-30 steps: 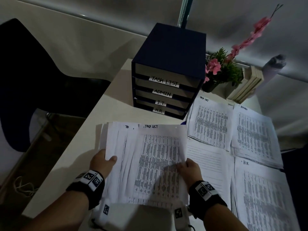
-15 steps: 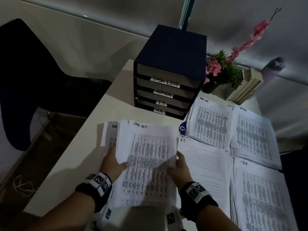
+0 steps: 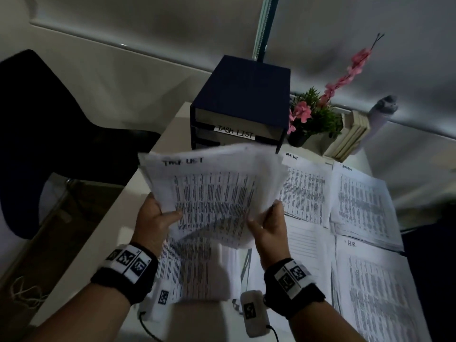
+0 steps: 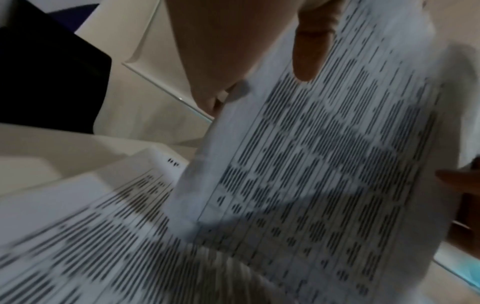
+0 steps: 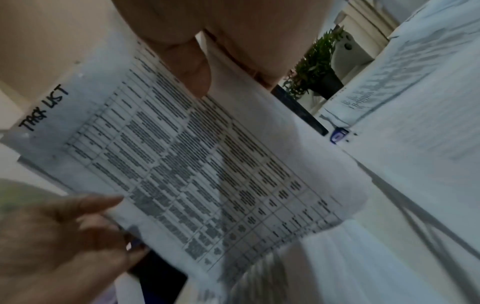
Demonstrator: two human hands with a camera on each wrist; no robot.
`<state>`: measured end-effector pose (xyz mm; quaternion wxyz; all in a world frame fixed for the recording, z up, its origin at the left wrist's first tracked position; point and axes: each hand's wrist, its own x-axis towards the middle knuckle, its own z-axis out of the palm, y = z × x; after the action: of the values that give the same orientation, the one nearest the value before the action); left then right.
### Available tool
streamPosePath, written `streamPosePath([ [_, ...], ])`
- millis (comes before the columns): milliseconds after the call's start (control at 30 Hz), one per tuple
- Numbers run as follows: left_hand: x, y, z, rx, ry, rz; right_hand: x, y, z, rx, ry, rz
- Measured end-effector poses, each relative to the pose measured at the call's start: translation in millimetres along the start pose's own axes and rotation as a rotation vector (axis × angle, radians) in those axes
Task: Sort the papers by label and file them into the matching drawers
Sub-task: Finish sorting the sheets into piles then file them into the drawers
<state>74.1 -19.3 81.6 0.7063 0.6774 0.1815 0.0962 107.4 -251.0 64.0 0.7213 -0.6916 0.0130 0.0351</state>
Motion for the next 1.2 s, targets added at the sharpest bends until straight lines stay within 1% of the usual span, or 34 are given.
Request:
streamPosePath([
  [33, -3.4, -3.2, -0.2, 0.008, -0.002, -0.003, -5.1, 7.4, 0.5, -0.045, -0.001, 0.01],
  [100, -11.8, -17.3, 1.3, 0.019, -0.018, -0.045, -14.2, 27.6, 0.7, -0.15, -0.043, 0.084],
  [167, -17.5, -32.1, 6.6, 0.062, 0.02, -0.11, -20.4, 43.0, 1.8, -0.252, -0.11, 0.145],
  [200, -17.4, -37.3, 9.8, 0.124, 0.057, -0.138, -21.7, 46.0, 2.2, -0.299, -0.13, 0.155],
  [267, -14.2, -38.9, 16.9, 0.196, 0.097, -0.154, -20.8, 42.5, 0.4, -0.342, -0.132, 0.172],
  [333, -7.0, -29.9, 25.4, 0.169, 0.133, -0.133, -12.9, 43.9, -9.6, -0.361, -0.095, 0.171],
  [400, 0.8, -21.8, 34.2, 0.132, 0.116, -0.083, -4.0, 41.9, -22.7, -0.358, 0.006, 0.151],
  [467, 7.0, -20.5, 43.7, 0.178, 0.018, -0.032, 3.8, 39.7, -40.2, -0.264, 0.149, 0.129],
  [533, 10.6, -30.5, 49.4, 0.273, -0.09, -0.048, 9.4, 36.9, -64.1, -0.21, 0.311, 0.132],
  [567, 11.4, -39.2, 50.1, 0.353, -0.134, -0.071, 11.6, 37.4, -77.8, -0.214, 0.408, 0.143],
  [600, 12.3, -48.9, 48.6, 0.479, -0.174, -0.093, 14.2, 40.9, -94.0, -0.226, 0.51, 0.16],
  [667, 13.3, -68.4, 46.0, 0.795, -0.248, -0.169, 18.6, 53.4, -125.0, -0.258, 0.694, 0.211],
  [733, 11.0, -81.3, 43.2, 1.063, -0.324, -0.254, 22.9, 68.8, -151.8, -0.29, 0.809, 0.295],
  [800, 5.3, -84.6, 43.1, 1.235, -0.396, -0.315, 28.9, 65.6, -164.8, -0.361, 0.854, 0.365],
  [900, -2.2, -84.2, 45.4, 1.36, -0.425, -0.343, 52.5, 55.2, -177.5, -0.456, 0.801, 0.45],
  [1033, -0.8, -84.3, 48.0, 1.347, -0.415, -0.37, 94.8, 46.3, -186.3, -0.534, 0.69, 0.527],
  [1133, -0.9, -84.0, 49.0, 1.318, -0.397, -0.371, 120.1, 33.7, -190.3, -0.426, 0.555, 0.549],
  [1200, -1.3, -84.6, 49.6, 1.317, -0.393, -0.367, 134.1, 33.8, -193.6, -0.43, 0.523, 0.553],
])
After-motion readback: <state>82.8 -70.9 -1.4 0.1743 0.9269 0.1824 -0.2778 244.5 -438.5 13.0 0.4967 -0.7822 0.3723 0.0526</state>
